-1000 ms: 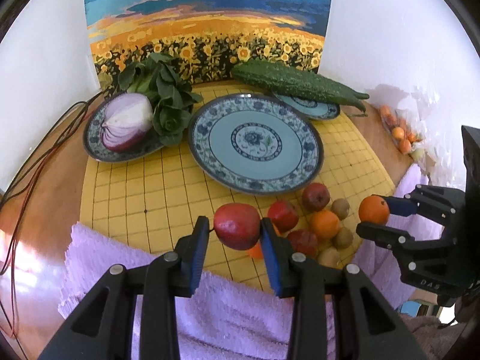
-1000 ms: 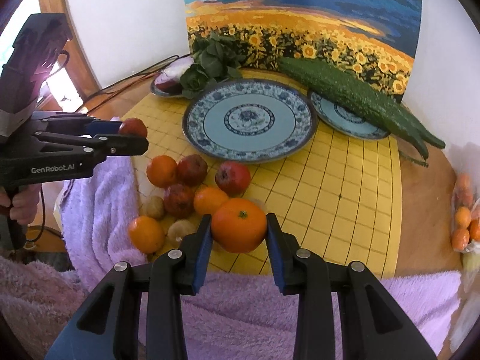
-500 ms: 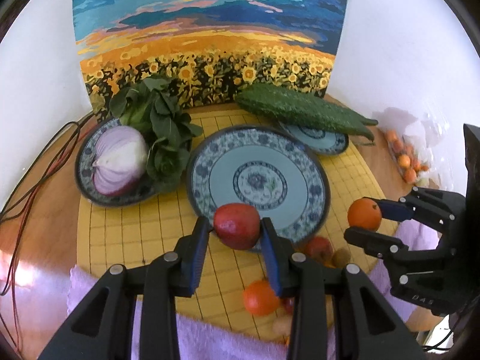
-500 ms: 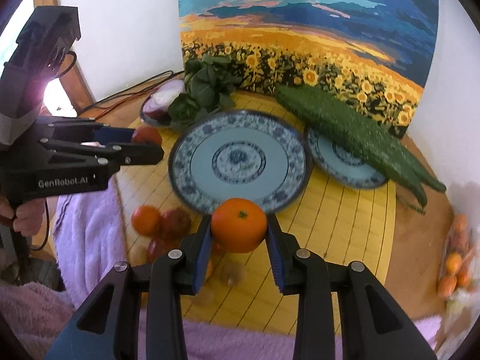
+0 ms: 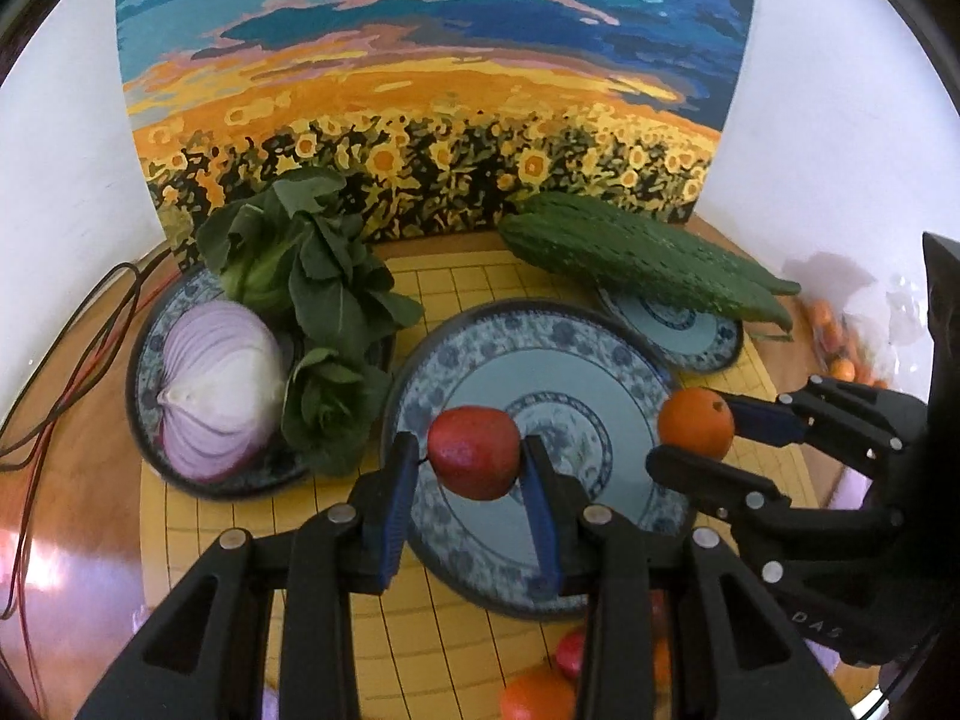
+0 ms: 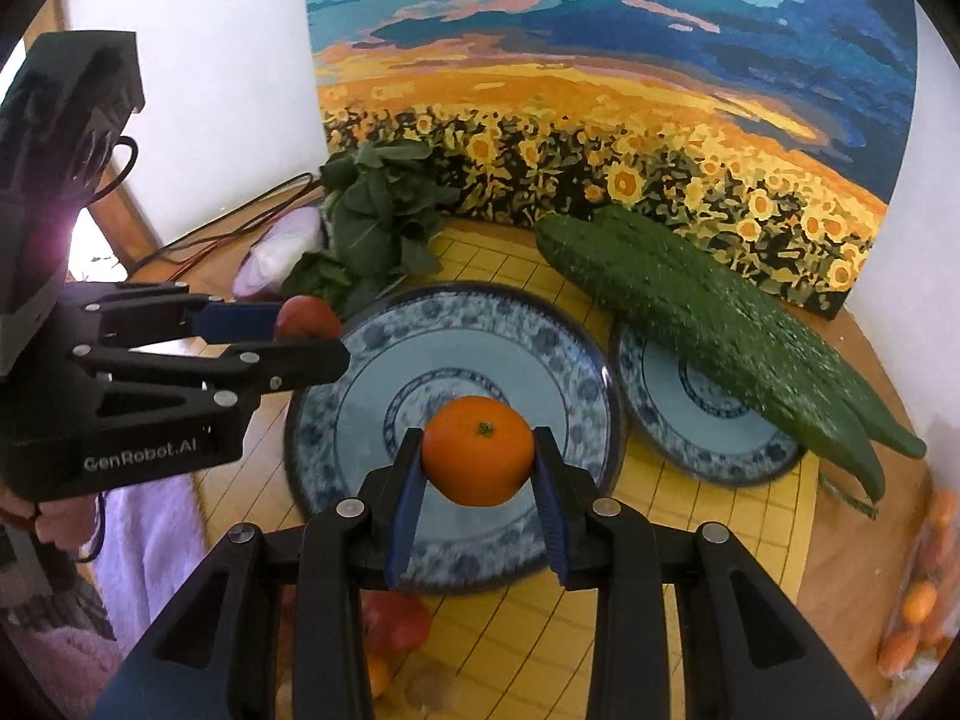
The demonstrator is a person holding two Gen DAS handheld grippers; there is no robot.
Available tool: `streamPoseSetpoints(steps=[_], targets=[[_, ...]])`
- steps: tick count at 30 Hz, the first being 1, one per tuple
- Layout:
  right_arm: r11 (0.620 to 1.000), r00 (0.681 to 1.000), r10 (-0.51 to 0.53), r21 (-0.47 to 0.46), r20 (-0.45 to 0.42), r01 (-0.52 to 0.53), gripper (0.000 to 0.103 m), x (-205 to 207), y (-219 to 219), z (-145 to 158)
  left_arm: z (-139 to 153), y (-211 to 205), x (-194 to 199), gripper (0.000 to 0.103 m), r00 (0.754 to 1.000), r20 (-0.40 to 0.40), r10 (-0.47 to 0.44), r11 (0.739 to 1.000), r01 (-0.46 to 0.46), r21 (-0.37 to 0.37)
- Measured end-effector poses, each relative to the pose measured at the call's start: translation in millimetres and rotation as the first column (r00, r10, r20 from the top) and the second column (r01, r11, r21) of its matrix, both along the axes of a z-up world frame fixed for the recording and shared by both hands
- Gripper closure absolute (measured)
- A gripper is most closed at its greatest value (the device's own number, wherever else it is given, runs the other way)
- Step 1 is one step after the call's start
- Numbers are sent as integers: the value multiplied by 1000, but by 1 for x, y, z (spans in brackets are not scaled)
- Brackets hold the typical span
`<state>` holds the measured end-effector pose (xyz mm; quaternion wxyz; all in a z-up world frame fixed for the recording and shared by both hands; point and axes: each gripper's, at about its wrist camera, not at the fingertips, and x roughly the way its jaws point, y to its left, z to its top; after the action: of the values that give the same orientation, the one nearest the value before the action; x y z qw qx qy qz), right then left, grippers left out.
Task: Organize fruits
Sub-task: 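Carry the orange and red apple onto the large blue-and-white plate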
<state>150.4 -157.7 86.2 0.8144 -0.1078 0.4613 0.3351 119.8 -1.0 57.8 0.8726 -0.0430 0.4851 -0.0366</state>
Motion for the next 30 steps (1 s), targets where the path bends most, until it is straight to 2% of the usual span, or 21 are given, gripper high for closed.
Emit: streamPoseSetpoints(steps=[12, 30], targets=[[1000, 999, -19, 6, -31, 19, 68, 27, 15, -22, -18, 1, 29, 67, 1000, -24, 18, 1000, -18, 8], [999, 999, -35, -21, -35, 34, 68, 47, 24, -39, -36, 1, 44, 67, 999, -44, 5, 1000, -6, -9]])
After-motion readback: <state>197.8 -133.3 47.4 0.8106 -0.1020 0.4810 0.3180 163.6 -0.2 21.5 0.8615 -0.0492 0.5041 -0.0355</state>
